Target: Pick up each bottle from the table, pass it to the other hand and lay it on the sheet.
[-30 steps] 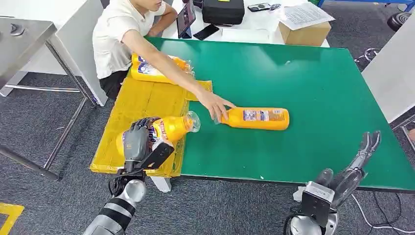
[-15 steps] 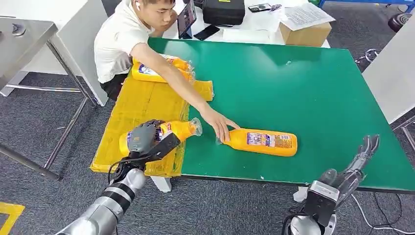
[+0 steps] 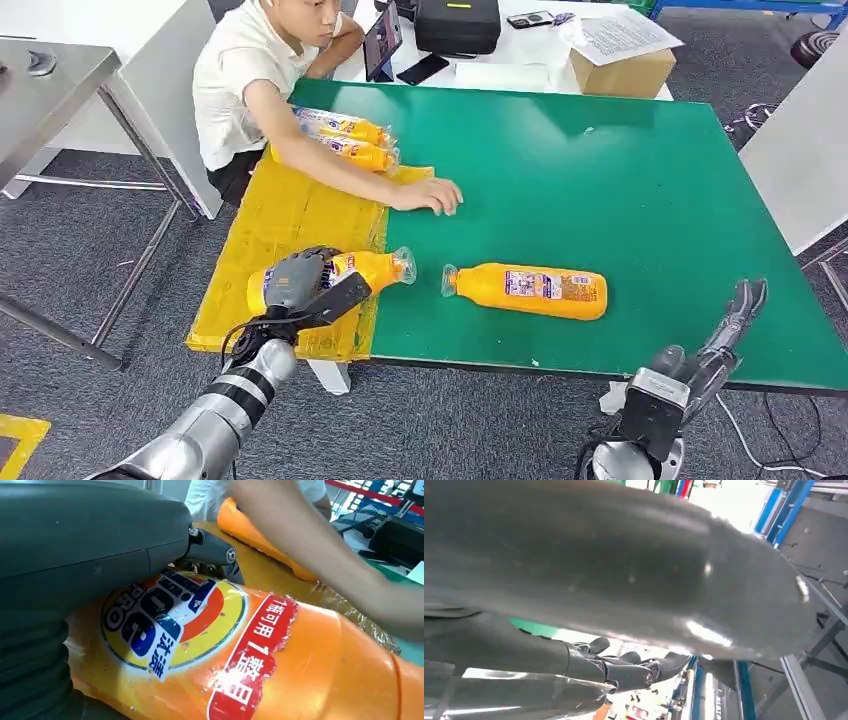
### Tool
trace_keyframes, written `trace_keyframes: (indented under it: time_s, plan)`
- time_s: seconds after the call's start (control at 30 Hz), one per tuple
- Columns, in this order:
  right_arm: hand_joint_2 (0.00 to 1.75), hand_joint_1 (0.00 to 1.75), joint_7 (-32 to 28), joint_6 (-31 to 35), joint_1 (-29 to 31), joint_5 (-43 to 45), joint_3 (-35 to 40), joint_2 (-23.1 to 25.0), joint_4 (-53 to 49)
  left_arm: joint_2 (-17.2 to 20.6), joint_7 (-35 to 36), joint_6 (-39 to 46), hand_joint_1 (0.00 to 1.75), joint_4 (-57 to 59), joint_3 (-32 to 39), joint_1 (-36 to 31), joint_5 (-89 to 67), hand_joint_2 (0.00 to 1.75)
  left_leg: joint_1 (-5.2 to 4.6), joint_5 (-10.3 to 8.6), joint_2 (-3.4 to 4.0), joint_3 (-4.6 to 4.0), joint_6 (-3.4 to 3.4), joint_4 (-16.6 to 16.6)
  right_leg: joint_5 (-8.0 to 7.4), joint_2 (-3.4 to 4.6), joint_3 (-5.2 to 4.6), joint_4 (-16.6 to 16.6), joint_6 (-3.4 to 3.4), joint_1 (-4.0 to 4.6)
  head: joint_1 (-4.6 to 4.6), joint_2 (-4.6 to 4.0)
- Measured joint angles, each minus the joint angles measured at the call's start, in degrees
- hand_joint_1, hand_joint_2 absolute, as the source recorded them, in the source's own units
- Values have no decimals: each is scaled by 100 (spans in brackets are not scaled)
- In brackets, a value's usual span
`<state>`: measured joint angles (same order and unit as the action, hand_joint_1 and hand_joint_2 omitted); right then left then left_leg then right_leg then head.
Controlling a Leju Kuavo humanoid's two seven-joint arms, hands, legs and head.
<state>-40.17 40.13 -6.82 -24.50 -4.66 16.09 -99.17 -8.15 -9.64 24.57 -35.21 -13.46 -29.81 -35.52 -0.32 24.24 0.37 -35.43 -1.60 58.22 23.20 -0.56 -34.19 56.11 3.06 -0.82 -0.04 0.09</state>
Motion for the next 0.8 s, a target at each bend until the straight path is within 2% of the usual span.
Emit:
trace_keyframes:
  time_s: [0.13, 0.17, 0.2, 0.23, 0.27, 0.3, 0.33, 0.43, 0.47, 0.7, 0.73, 0.8]
  plan:
    - [0, 0, 0, 0, 0, 0, -7, -2, 13, 0, 0, -2, 134, 24, -2, -15, 0, 175, 0, 0, 0, 1, 0, 0, 0, 0, 1, 0, 0, 0, 0, 0]
    - [0, 0, 0, 0, 0, 0, -7, -2, 15, 2, 0, -2, 93, 31, -2, -19, 0, 175, 0, 0, 0, 1, 0, 0, 0, 0, 1, 1, 0, 0, 0, 0]
    - [0, 0, 0, 0, 0, 0, -7, -2, 15, 2, 0, 0, 66, 37, -2, -23, 0, 175, 0, 0, 0, 2, 0, 0, 0, 0, 1, 0, 0, 0, 0, 0]
    - [0, 0, 0, 0, 0, 0, -9, -2, 15, 2, 0, -2, 59, 39, -2, -24, -2, 0, 0, 0, 0, 2, 0, 0, 0, 0, 1, 0, 0, 0, 0, 0]
    - [0, 0, 0, 0, 0, 0, -9, -2, 18, 2, 0, -7, 51, 42, -2, -25, -2, 0, 0, 0, 0, 2, 0, 0, 0, 0, 1, 0, 0, 0, 0, 0]
    - [0, 0, 0, 0, 0, 2, -11, -4, 24, 2, -2, -48, 49, 44, -2, -27, -13, 0, 0, 0, 0, 2, 0, 0, 0, 0, 1, 0, 0, 0, 0, 0]
    - [0, 0, 0, 0, 0, 18, -11, -7, 31, 7, -13, -116, 30, 44, -4, -36, -29, 0, 0, 0, -1, 2, 0, 0, 0, 0, 2, 0, 0, 0, 0, 0]
    - [0, 0, 0, 0, 0, 92, -15, -26, 61, 35, -28, -385, 12, 46, -41, -44, -59, 0, 0, 0, -4, 4, 0, 0, 1, -1, 5, 0, 0, 0, 0, 0]
    - [0, 0, 0, 0, 0, 120, -17, -37, 72, 46, -35, -514, 0, 46, -72, -43, -81, 0, 0, 0, -4, 4, 0, 0, 1, -2, 6, 0, 0, 0, 0, 0]
    - [0, 0, 0, 0, 5, 188, -33, -109, 101, 92, -184, -1224, 0, -59, -324, 76, -221, 0, -1, 1, -3, 6, 0, 0, 1, -1, 12, 0, 0, -1, 2, 0]
    - [0, 0, 0, 0, 9, 190, -35, -122, 103, 98, -346, -1446, 0, -107, -363, 109, -100, 0, -1, 2, -4, 7, 0, 0, 1, -2, 12, 0, 1, -1, 2, 0]
    - [0, 0, 0, 0, 28, 210, -33, -164, 105, 186, -987, -2479, 0, -412, -439, 267, 576, 0, -1, 4, -6, 15, 1, -1, 3, -2, 21, -1, 0, 0, 0, 0]
